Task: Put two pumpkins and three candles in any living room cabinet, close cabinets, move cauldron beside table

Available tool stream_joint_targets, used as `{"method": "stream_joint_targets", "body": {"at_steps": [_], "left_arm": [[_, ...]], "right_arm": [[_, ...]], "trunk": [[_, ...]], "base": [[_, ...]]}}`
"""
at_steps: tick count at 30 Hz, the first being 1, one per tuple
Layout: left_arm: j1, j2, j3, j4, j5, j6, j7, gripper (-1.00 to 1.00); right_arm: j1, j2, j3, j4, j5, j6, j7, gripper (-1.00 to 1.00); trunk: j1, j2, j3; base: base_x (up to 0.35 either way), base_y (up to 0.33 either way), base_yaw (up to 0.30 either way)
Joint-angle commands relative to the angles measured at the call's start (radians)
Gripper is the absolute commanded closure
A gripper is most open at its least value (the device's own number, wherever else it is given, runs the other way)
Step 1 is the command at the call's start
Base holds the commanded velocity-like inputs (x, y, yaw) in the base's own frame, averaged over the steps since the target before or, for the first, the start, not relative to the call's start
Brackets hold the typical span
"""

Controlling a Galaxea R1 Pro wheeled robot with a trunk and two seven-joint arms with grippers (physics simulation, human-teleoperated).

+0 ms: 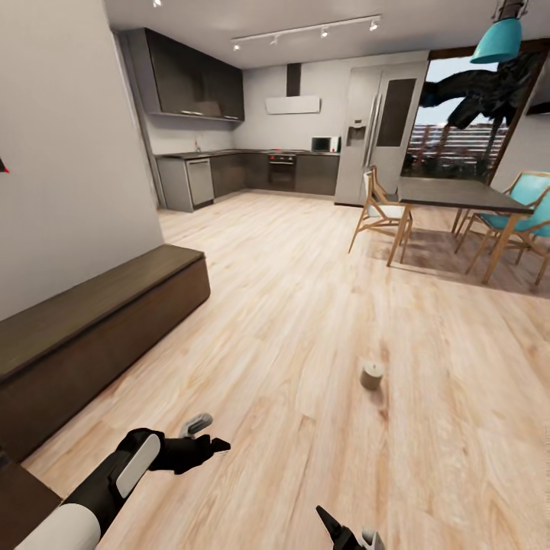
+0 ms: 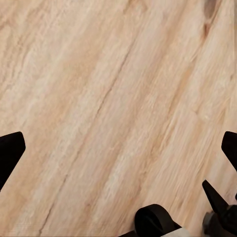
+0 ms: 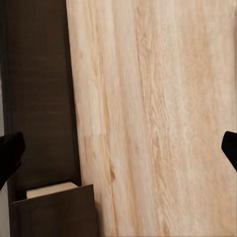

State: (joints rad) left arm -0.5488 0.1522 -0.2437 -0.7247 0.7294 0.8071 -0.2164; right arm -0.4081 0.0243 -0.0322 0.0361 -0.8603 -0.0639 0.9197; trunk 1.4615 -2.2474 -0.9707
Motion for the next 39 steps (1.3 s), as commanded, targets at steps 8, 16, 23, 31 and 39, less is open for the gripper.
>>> {"method": "stream_joint_targets", "body": {"at_steps": [8,16,23,31,39], "left_arm": [[0.0,0.001,-0.003,-0.001,-0.003,0.0,-0.004,-1.0],[0.0,0.001,-0.003,-0.001,-0.003,0.0,-0.004,-1.0],[0.0,0.001,-0.003,-0.001,-0.003,0.0,-0.004,-1.0],[0.0,0.001,-0.003,-0.001,-0.003,0.0,-0.004,-1.0],[0.0,0.001,-0.003,-0.001,-0.003,0.0,-0.004,-1.0]], "right_arm": [[-0.002,0.001,-0.003,0.003,0.005,-0.007,0.004,-1.0],[-0.002,0.002,-0.002,0.002,0.006,0.001,-0.003,-1.0],[-0.002,0.002,-0.003,0.002,0.003,0.067,0.0,-1.0],[-0.002,0.002,-0.004,-0.003,0.001,0.081,0.003,-1.0],[-0.002,0.002,-0.002,-0.014,0.006,0.14,0.007,-1.0]], "trunk": [[0.0,0.0,-0.001],[0.0,0.0,-0.001],[0.0,0.0,-0.001],[0.0,0.0,-0.001],[0.0,0.0,-0.001]], "base": [[0.336,0.0,-0.267],[0.339,0.0,-0.038],[0.337,0.0,-0.001],[0.325,0.0,0.0],[0.287,0.0,-0.074]]}}
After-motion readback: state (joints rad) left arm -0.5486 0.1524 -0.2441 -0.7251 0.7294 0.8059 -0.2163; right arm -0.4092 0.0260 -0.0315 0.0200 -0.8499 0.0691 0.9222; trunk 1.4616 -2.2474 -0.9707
